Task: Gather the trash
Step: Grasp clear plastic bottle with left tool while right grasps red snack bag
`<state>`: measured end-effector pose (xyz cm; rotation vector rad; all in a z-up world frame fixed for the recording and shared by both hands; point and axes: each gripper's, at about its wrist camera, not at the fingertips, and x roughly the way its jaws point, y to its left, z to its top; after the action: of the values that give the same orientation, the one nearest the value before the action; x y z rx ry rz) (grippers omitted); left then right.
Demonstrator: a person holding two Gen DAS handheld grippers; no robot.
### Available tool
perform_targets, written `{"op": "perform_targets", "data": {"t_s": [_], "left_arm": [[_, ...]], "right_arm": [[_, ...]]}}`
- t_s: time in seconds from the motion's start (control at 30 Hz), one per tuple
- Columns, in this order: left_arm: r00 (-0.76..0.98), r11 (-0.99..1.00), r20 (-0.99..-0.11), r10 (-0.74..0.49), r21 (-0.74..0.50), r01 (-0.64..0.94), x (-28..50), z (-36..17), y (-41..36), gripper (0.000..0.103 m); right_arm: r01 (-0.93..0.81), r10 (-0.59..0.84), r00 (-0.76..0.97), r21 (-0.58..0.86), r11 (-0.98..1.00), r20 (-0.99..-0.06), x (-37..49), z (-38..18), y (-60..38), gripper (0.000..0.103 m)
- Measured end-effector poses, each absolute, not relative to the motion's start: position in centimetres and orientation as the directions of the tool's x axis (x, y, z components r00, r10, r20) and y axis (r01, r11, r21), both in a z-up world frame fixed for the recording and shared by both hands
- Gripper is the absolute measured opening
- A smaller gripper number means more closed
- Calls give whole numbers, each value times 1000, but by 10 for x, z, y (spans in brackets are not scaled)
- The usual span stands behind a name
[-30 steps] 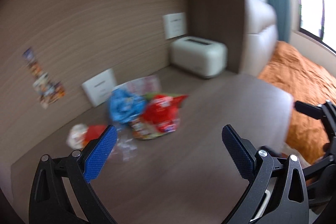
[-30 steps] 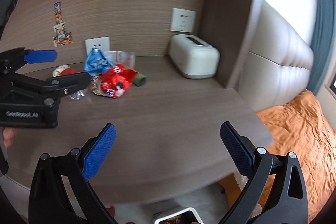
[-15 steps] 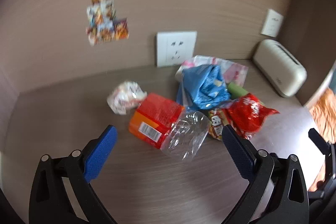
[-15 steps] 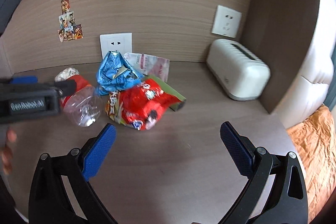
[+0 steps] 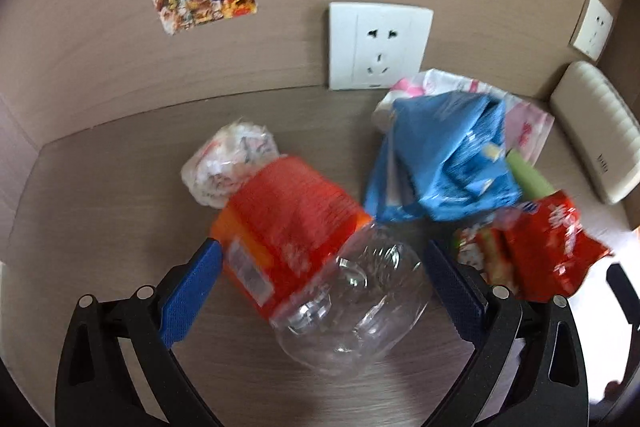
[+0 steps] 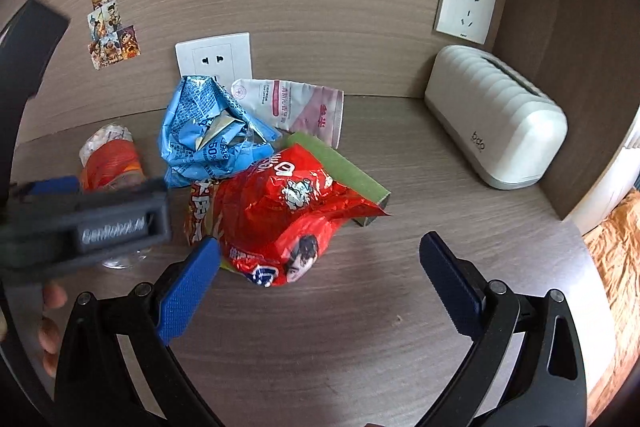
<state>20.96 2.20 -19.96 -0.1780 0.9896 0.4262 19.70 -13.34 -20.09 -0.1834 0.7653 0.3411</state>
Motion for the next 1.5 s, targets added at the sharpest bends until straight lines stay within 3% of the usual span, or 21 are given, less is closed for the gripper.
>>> {"op": "perform_targets", "data": {"t_s": [0.3, 0.37, 0.47, 0.5, 0.53, 0.8, 1.27, 1.5], "left_arm": [[463, 908, -849, 255, 45, -417, 200, -211, 54, 98], [472, 909, -841, 266, 56, -413, 201, -211, 60, 97], [484, 915, -840, 246, 36, -402, 203, -212, 70, 83], [488, 916, -838, 244, 34, -400, 203, -212, 72, 83], [490, 917, -837, 245, 35, -398, 204, -213, 74, 83], [527, 933, -814, 244, 48, -357, 192, -205, 91, 82], [627, 985, -766, 140, 42, -168, 145, -158, 61, 82], [663, 998, -748, 26, 61, 30, 122, -137, 9, 82]], "right_arm": [[-373, 253, 646, -8, 928, -720, 211, -210, -115, 98], [-377, 254, 653, -16, 926, -714, 212, -211, -110, 89], [-386, 277, 652, 6, 923, -706, 214, -211, -107, 77], [-387, 280, 653, 9, 922, -704, 215, -210, -107, 73], [-388, 284, 654, 11, 921, -702, 215, -209, -107, 63], [-375, 296, 657, 40, 926, -693, 206, -203, -111, 48], [-291, 253, 737, 44, 956, -627, 165, -158, -147, 45], [-201, 175, 791, 20, 979, -587, 123, -131, -185, 45]]}}
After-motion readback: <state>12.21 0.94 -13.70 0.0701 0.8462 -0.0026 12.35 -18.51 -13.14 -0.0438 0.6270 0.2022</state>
